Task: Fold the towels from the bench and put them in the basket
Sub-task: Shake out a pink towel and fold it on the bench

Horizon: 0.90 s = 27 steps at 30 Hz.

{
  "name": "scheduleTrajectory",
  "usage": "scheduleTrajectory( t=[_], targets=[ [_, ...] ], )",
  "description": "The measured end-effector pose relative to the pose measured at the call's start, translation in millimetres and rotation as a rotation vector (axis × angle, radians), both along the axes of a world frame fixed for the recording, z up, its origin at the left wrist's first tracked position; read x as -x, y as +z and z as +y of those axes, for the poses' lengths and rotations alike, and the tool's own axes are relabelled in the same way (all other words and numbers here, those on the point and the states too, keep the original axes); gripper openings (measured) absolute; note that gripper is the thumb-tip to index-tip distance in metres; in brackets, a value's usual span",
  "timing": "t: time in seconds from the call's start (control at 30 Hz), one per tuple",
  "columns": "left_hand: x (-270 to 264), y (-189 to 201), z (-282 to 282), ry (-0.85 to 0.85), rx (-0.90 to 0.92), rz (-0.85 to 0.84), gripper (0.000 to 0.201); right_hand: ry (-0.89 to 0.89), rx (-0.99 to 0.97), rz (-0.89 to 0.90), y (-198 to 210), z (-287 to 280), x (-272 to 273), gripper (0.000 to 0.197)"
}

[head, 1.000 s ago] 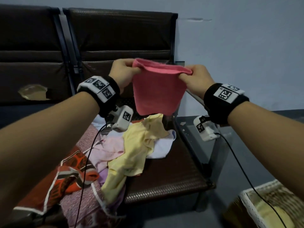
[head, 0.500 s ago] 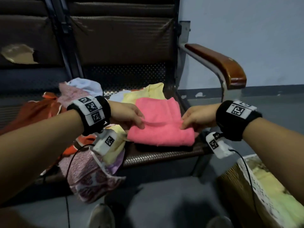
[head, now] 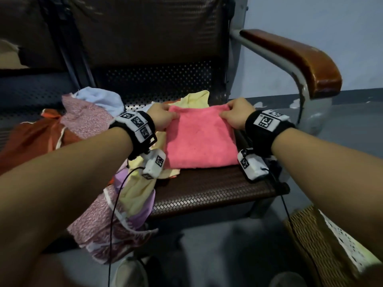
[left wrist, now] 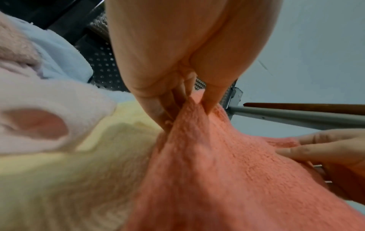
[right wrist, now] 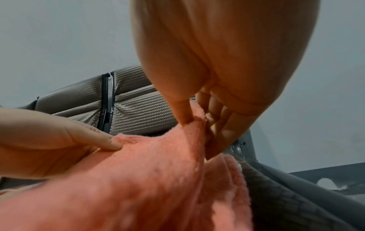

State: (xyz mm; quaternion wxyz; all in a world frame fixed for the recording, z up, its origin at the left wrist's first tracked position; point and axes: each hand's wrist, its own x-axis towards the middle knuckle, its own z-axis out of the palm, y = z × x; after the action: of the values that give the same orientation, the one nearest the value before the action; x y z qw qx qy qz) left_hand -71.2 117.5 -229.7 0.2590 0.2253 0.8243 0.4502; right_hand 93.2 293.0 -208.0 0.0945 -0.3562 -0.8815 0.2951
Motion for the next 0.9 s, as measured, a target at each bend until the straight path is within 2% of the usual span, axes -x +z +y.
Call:
scheduleTrajectory(
  t=[0.07, 0.17, 0.23, 0.3, 0.37, 0.4, 0.47, 0.53, 0.6, 0.67, 0.77, 0.8, 0.9],
  targets=[
    [4.1, -8.2, 5.7, 0.033, 0.026, 0.047, 0.009, -0.004, 0.02, -0.022, -4.5, 1.4, 5.9, 0.013],
    [4.7, -13.1, 7.2, 0.068, 0.036, 0.126, 0.023, 0.082, 0.02, -0.07, -5.0, 0.8, 6.1, 0.042],
    [0.5, -8.8, 1.0, 0.07, 0.007, 0.263, 0.023, 0.204, -0.037, -0.064, 1.8, -3.9, -0.7, 0.045],
    [-8.7, -3.3, -10.4, -0.082, -0.058, 0.274, 0.014, 0.366, -0.077, -0.071, 10.0, -12.2, -11.8, 0.03],
    [-22.1, -1.2, -27.0, -0.345, -0.024, 0.181, 0.009, 0.501, -0.105, -0.158, 15.5, -23.4, -24.8, 0.021],
    [-28.3, -3.1, -35.7, -0.462, 0.046, 0.17, 0.018, 0.545, -0.112, -0.22, 14.9, -27.8, -31.6, 0.025],
    [-36.4, -9.7, -52.1, -0.589, 0.222, 0.279, 0.056, 0.591, -0.151, -0.355, 10.9, -34.2, -43.7, 0.053],
    [-39.5, -14.4, -62.9, -0.611, 0.324, 0.435, 0.086, 0.625, -0.209, -0.456, 6.1, -39.0, -51.9, 0.084],
    [-41.8, -15.0, -67.3, -0.606, 0.359, 0.479, 0.095, 0.643, -0.263, -0.506, 4.1, -42.5, -56.0, 0.093],
    [-44.9, -11.6, -67.7, -0.598, 0.383, 0.5, 0.084, 0.642, -0.322, -0.51, 4.0, -47.2, -56.9, 0.08],
    [-47.0, -3.4, -65.9, -0.562, 0.358, 0.565, 0.033, 0.597, -0.292, -0.379, 5.0, -47.5, -55.4, 0.017],
    [-46.4, -0.2, -66.2, -0.532, 0.319, 0.568, 0.02, 0.567, -0.256, -0.331, 7.0, -45.0, -56.3, 0.013],
    [-41.5, 2.7, -66.5, -0.445, 0.196, 0.505, 0.027, 0.493, -0.163, -0.223, 14.5, -33.7, -59.2, 0.018]
  ],
)
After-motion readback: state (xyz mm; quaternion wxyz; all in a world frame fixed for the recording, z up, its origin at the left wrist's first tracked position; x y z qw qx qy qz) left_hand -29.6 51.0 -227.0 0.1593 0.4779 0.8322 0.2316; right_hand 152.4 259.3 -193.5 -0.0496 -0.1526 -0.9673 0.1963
